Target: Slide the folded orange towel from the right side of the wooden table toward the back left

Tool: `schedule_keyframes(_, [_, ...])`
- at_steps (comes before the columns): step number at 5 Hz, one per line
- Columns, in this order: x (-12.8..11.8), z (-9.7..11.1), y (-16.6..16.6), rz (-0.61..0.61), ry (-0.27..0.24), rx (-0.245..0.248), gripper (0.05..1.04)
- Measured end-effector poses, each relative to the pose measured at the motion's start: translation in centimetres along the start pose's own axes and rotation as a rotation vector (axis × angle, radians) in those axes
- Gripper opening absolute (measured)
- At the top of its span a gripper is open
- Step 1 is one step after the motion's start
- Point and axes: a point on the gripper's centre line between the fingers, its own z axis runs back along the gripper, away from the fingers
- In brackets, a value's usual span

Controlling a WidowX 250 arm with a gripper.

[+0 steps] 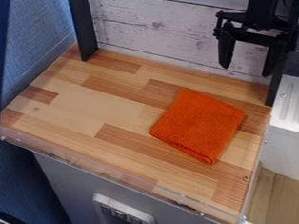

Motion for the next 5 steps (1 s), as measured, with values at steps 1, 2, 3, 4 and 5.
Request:
schedule_keyframes(1, [-0.7,-1.3,0.1,-0.046,0.025,0.006,0.999])
schedule_keyframes(2, [-1.4,-1.2,0.4,-0.137,0.012,0.004,0.999])
schedule_keyframes(3, [-1.7,-0.4,1.1,-0.218,-0.046,-0.004,0.999])
schedule_keyframes(4, [-2.3,-0.4,1.8,-0.304,-0.088,-0.006,0.994])
schedule_keyframes(5, [-3.5,-0.3,2.2,-0.372,-0.122,-0.003,0.996])
